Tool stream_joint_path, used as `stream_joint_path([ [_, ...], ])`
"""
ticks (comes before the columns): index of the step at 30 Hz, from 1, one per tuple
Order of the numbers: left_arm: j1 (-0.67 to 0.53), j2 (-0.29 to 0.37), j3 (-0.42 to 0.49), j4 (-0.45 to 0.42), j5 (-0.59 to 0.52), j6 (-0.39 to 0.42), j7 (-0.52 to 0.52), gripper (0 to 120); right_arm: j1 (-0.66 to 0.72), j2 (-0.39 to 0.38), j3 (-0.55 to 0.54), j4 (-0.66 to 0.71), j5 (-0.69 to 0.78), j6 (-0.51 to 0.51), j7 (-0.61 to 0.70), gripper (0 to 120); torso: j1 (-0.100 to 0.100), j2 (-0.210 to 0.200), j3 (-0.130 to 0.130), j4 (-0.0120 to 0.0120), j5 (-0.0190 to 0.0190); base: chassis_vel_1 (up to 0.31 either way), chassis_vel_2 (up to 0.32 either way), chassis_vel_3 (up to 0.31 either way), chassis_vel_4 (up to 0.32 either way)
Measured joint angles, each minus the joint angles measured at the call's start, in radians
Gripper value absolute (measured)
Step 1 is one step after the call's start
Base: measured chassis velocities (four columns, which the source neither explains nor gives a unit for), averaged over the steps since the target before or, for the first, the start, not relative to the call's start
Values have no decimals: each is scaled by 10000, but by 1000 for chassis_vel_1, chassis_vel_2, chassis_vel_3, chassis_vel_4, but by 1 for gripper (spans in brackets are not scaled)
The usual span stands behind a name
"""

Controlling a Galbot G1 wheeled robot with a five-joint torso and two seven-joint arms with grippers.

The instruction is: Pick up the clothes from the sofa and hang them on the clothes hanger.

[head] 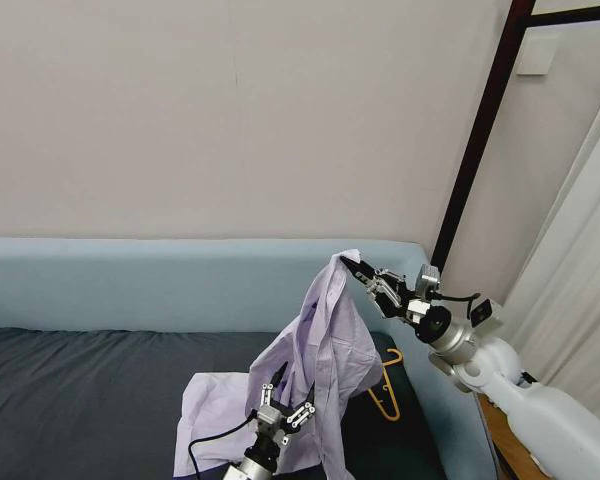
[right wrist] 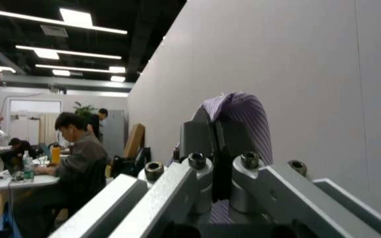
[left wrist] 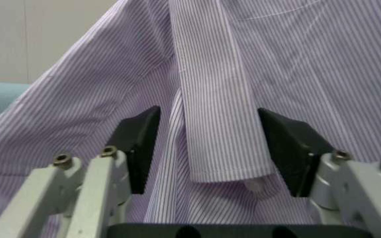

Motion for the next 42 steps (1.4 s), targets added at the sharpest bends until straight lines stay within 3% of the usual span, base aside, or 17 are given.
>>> stream_joint_path([
  [16, 252, 530, -708, -449, -584, -253, 305, 1, -79, 60, 89, -137, -13, 29, -83, 0, 0, 0, 0, 1, -1, 0, 0, 0, 0],
  [21, 364, 726, -921, -994, -1258, -303, 686, 0, -58, 29, 112, -191, -13, 59, -48, 0, 1, 0, 0, 0, -3, 0, 0, 0, 0],
  [25, 194, 1421, -1289, -2777, -3059, 164, 1618, 0, 93, -29, 179, -552, -66, 209, 88, 0, 1, 0, 1, 1, -4, 0, 0, 0, 0],
  [26, 194, 1421, -1289, -2777, -3059, 164, 1618, 0, 93, -29, 179, -552, -66, 209, 88, 0, 1, 0, 1, 1, -4, 0, 0, 0, 0],
  [30, -652, 3066, -2105, -4654, -5530, 1230, 2384, 0, 277, -83, 218, -807, -75, 256, 93, 0, 1, 0, 0, -1, -2, 0, 0, 0, 0],
  [31, -652, 3066, -2105, -4654, -5530, 1230, 2384, 0, 277, -83, 218, -807, -75, 256, 93, 0, 1, 0, 0, -1, -2, 0, 0, 0, 0],
  [37, -2373, 5793, -3044, -5602, -8244, 2325, 2194, 0, 934, -207, 351, -479, 332, 244, 98, 0, 2, 0, 0, 2, -4, 0, 0, 0, 0],
  [38, -2373, 5793, -3044, -5602, -8244, 2325, 2194, 0, 934, -207, 351, -479, 332, 244, 98, 0, 2, 0, 0, 2, -4, 0, 0, 0, 0],
  [42, -3031, 6805, -3741, -5746, -8913, 2971, 1682, 0, 1354, -415, 657, 268, 960, 110, 278, 0, 2, 0, 0, -1, -3, 0, 0, 0, 0],
])
